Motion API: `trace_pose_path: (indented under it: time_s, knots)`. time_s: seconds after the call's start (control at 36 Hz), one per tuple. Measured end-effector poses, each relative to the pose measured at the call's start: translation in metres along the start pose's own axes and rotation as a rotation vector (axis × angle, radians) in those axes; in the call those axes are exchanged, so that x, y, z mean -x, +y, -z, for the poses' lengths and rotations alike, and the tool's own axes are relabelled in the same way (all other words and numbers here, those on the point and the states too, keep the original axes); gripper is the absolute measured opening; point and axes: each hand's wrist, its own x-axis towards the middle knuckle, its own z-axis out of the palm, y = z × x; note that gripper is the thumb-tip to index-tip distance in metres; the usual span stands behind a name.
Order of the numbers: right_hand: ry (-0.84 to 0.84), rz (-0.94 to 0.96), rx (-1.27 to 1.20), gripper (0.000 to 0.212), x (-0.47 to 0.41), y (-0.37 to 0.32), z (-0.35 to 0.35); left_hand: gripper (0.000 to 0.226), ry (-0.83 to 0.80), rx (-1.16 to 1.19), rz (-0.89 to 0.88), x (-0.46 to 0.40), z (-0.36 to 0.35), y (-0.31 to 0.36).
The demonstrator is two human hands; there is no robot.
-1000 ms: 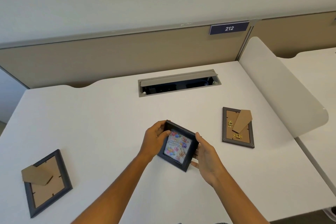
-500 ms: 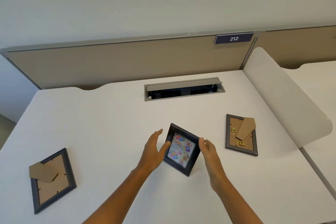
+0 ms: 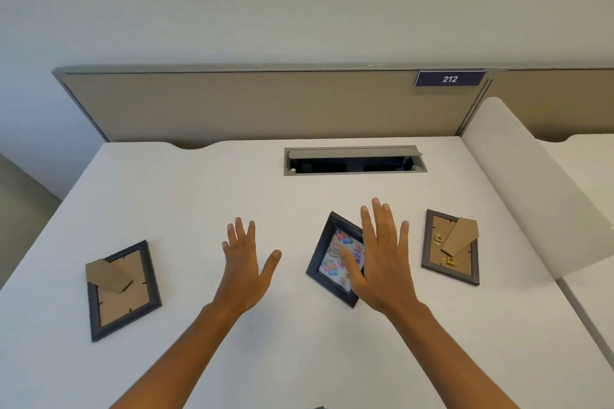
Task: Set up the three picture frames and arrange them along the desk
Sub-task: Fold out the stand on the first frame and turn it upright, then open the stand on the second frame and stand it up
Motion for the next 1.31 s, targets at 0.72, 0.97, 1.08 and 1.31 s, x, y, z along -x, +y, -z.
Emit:
trace_pose_path:
  time_s: [0.72,0.97,1.08,1.31]
  knots:
    - [-0.327,0.454,-0.041,0.082,-0.029,-0.221,-0.106,0.082,0.206,-0.128,0.208,0.106,0.148,-0.178]
    - [-0.425,0.542,-0.060,0.080,-0.015,-0.284,-0.147,0.087,0.219,-0.195,0.368,0.137,0.175,-0.231]
    - [-0.515,0.507,-0.094,0.081,-0.007,-0.303,-0.169,0.089,0.189,-0.143,0.446,0.148,0.168,-0.247]
    - [-0.738,0.145,-0.275,0.069,0.007,-0.337,-0.204,0.094,0.159,0.207,0.709,0.149,0.145,-0.253]
